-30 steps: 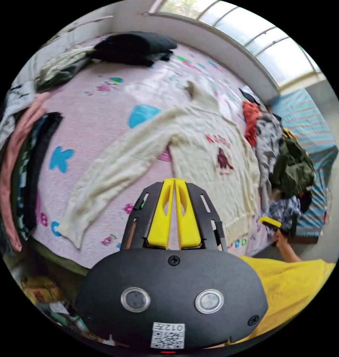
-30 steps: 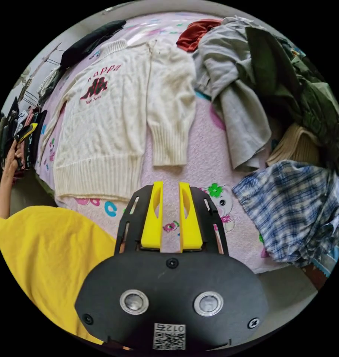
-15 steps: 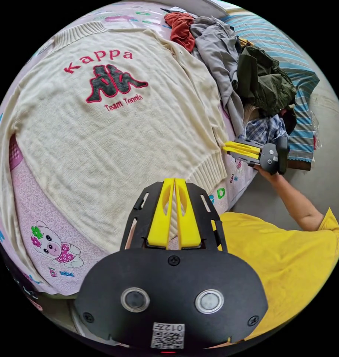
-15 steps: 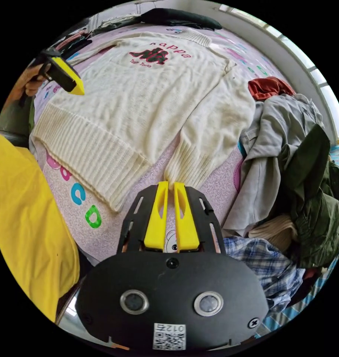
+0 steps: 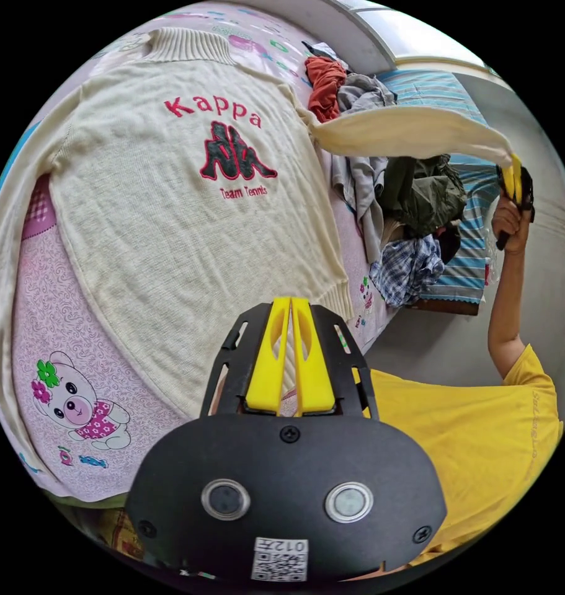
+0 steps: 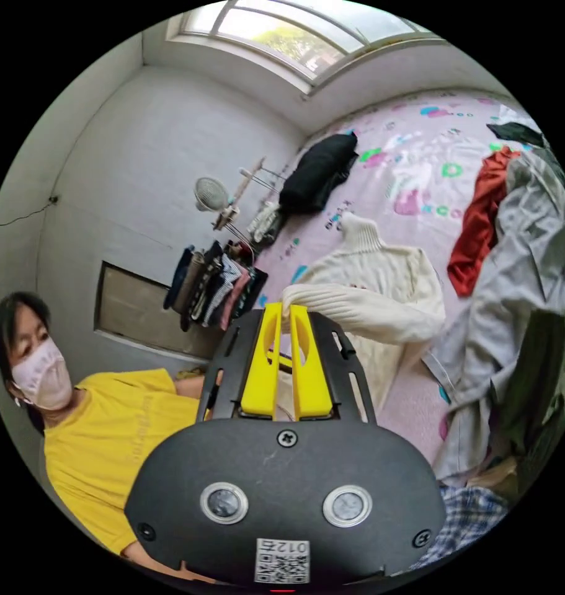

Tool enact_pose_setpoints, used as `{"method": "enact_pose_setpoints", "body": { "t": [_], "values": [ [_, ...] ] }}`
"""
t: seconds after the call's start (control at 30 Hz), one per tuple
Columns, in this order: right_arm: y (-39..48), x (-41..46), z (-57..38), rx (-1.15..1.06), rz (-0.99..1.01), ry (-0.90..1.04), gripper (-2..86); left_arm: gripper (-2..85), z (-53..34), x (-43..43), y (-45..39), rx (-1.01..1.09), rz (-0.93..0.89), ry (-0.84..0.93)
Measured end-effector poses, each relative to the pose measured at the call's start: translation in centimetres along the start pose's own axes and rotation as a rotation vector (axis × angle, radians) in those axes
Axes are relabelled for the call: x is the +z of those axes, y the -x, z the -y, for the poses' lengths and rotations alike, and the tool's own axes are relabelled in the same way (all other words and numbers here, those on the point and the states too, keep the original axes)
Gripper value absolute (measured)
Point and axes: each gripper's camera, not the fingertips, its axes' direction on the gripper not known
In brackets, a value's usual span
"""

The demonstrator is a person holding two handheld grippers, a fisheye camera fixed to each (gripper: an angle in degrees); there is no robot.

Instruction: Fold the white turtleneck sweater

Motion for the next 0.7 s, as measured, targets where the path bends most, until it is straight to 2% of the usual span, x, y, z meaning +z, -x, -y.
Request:
{"method": "enact_pose_setpoints", "body": {
  "t": [0.13, 0.3, 0.47, 0.7],
  "values": [
    [0.9, 1.8, 5.2, 0.014, 0.117, -0.026, 2.2, 0.5, -0.5, -2.0, 1.9, -0.024, -0.039, -0.043],
    [-0.3, 9.9, 9.4, 0.048, 0.195, 0.059, 2.3, 0.5, -1.7, -5.0, 4.5, -0.060, -0.088, -0.117],
    [-4.1, 18.0, 10.2, 0.113, 0.106, 0.137, 2.3, 0.6, -3.1, -9.8, 7.8, -0.133, -0.136, -0.266],
    [-9.5, 27.3, 9.9, 0.221, 0.088, 0.226, 2.3, 0.9, -3.4, -12.5, 9.3, -0.203, -0.139, -0.321]
  ]
}}
